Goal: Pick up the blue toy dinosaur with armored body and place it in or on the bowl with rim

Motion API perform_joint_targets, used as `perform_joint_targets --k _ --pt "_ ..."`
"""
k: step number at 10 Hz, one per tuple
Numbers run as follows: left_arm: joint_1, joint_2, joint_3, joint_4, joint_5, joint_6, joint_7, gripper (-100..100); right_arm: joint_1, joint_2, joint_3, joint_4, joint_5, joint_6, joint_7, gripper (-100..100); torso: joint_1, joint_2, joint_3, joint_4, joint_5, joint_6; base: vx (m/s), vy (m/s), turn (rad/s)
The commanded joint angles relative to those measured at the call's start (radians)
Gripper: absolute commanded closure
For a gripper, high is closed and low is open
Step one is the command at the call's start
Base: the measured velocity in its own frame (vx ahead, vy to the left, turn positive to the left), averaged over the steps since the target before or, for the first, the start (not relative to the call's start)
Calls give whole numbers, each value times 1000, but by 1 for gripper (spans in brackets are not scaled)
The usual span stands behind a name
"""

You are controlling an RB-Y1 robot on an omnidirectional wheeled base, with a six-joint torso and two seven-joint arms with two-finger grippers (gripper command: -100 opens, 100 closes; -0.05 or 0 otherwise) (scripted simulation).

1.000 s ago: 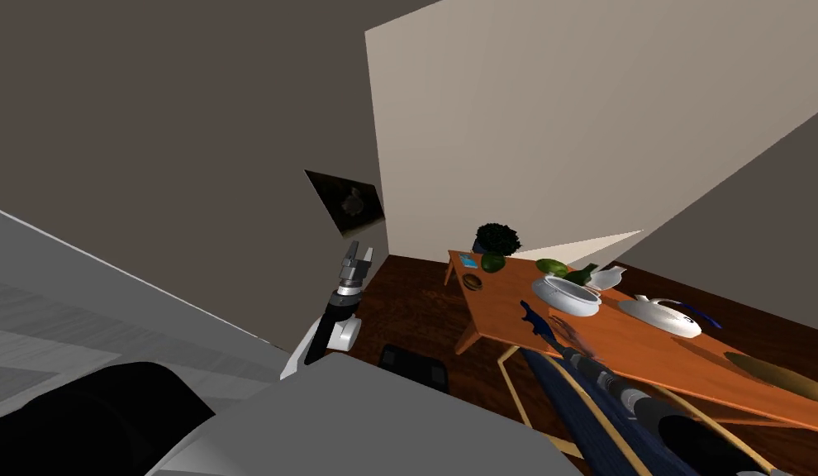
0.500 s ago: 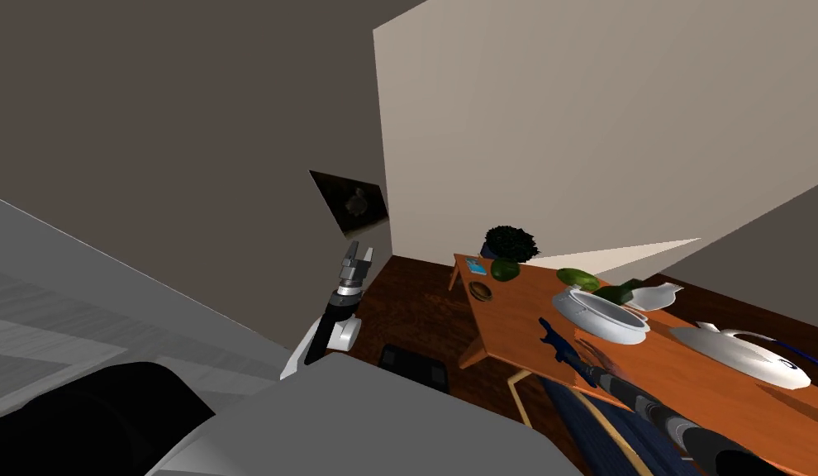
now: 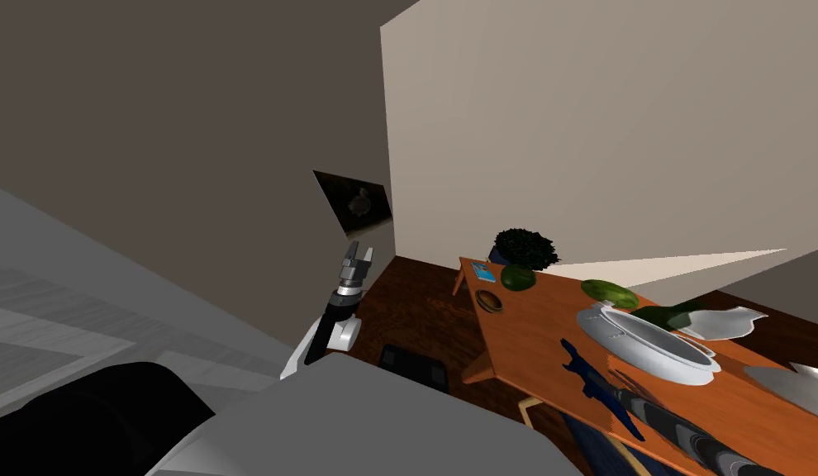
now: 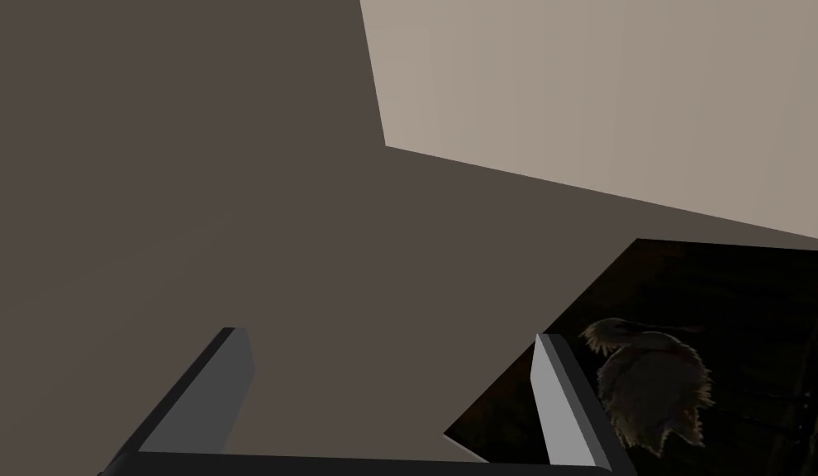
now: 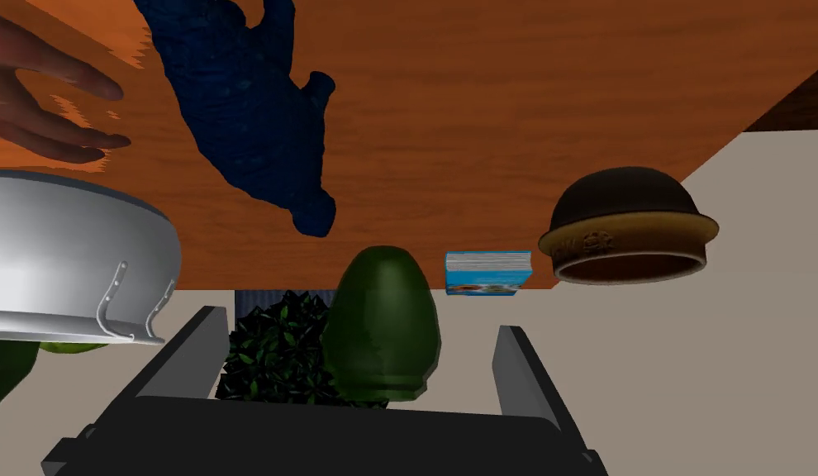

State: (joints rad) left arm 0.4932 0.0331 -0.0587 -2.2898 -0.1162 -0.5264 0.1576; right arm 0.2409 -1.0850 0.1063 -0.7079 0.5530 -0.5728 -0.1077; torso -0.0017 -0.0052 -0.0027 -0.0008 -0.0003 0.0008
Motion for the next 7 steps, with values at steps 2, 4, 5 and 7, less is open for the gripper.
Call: perform_joint_targets --k 2,4,5,7 --pt "0 0 0 0 0 0 0 0 0 -7 21 73 21 -16 25 -100 0 0 0 0 0 1 104 -43 138" --pt "0 0 0 0 0 0 0 0 11 -9 38 75 34 -17 33 -100 -6 -5 -3 -1 -1 0 156 -117 149" --pt "0 0 0 0 0 0 0 0 11 -9 38 105 34 -17 33 -100 -5 -4 -2 -1 -2 0 43 -37 1" --pt "0 0 0 0 0 0 0 0 36 5 72 150 57 -17 46 -100 -1 2 1 0 -1 1 73 -76 139"
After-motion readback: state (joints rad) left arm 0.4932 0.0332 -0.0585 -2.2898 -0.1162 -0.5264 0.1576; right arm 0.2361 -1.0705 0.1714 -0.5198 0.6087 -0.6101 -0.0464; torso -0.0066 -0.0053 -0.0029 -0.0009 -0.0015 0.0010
